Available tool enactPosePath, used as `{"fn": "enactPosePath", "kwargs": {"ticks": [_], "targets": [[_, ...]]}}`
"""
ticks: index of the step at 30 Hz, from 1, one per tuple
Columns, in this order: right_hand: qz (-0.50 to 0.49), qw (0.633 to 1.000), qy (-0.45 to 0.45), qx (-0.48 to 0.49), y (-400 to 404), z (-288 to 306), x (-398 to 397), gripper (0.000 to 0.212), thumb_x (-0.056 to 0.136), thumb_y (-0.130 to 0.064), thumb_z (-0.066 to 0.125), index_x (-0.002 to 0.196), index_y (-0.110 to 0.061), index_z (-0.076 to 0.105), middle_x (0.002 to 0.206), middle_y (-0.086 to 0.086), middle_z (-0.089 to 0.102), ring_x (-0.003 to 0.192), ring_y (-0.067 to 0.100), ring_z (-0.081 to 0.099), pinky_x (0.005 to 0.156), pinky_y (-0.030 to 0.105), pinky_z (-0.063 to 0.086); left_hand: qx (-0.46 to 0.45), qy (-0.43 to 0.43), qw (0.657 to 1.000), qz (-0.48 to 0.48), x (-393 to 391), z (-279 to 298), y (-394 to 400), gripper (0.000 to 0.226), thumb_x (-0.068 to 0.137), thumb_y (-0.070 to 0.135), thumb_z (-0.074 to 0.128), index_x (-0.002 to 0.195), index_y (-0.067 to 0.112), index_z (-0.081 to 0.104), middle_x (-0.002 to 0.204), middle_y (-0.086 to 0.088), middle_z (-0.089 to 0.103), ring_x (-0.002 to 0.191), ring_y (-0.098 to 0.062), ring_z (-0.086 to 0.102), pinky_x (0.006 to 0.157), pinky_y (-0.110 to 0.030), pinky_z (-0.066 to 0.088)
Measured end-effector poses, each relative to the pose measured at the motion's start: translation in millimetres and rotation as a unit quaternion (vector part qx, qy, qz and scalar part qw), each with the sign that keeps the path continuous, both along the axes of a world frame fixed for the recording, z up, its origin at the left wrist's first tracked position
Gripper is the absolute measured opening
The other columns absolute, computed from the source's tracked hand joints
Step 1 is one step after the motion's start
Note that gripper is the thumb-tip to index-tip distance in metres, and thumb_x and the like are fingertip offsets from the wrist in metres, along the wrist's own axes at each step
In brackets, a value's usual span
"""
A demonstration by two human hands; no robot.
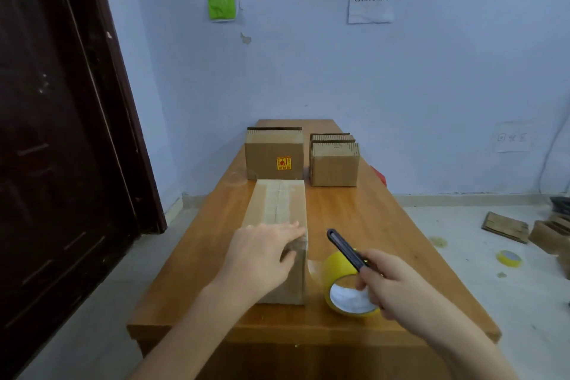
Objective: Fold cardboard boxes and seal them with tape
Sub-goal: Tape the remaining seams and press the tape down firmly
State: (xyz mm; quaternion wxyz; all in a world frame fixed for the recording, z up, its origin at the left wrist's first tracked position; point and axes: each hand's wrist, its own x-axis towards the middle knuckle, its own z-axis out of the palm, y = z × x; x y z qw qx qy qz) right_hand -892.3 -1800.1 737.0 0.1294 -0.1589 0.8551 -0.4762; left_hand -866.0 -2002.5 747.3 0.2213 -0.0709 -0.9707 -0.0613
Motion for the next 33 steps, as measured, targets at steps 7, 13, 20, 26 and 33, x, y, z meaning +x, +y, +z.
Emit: {"fn": "enactPosePath", "kwargs": {"ticks": [7,13,20,26,33], "targets": [[-0.014,0.982,0.162,0.099,-18.9,-0.7,10.7,0.025,0.101,-0.016,0.039,0.101,-0.008,0.062,0.058,-0.003,0.039,0.047,0.010,0.032,0.043,0.018,0.023,0.009,-0.006,1.000,0.009,-0.6,-1.2,-0.5,0.043,0.095,0.030,0.048,0.136,0.042,0.045,0.140,0.027,0.042,0.127,0.005,0.042,0.101,-0.018,0.037],[-0.034,0.986,0.145,0.071,-26.0,-3.7,17.4,0.039,0.103,-0.020,0.035,0.141,-0.021,0.043,0.068,-0.014,0.043,0.051,0.002,0.038,0.042,0.011,0.032,0.000,-0.006,1.000,0.015,-0.8,-0.8,-0.6,0.042,0.095,0.029,0.049,0.135,0.041,0.047,0.139,0.026,0.044,0.127,0.002,0.044,0.099,-0.022,0.041],[-0.031,0.988,0.138,0.062,-27.4,-4.2,28.9,0.039,0.103,-0.017,0.033,0.138,-0.022,0.046,0.061,-0.011,0.044,0.046,0.004,0.038,0.042,0.013,0.030,-0.014,-0.011,1.000,0.011,-0.4,0.1,0.0,0.043,0.098,0.023,0.046,0.138,0.039,0.044,0.142,0.024,0.042,0.130,-0.002,0.043,0.101,-0.025,0.040],[-0.022,0.974,0.204,0.092,-26.9,-11.0,44.1,0.036,0.102,-0.019,0.032,0.136,-0.022,0.046,0.069,-0.008,0.044,0.053,0.007,0.039,0.051,0.017,0.034,-0.015,-0.009,1.000,0.010,0.6,-0.6,-2.2,0.044,0.099,0.024,0.045,0.139,0.041,0.041,0.142,0.026,0.040,0.130,0.000,0.040,0.101,-0.023,0.038],[0.037,0.984,0.152,0.088,-35.6,-24.6,70.3,0.033,0.101,-0.020,0.036,0.129,-0.031,0.050,0.080,-0.005,0.060,0.069,0.008,0.052,0.058,0.018,0.036,-0.002,-0.003,1.000,0.013,1.7,-1.5,-2.5,0.044,0.098,0.026,0.047,0.139,0.042,0.041,0.142,0.027,0.039,0.130,0.001,0.041,0.100,-0.023,0.039]]}}
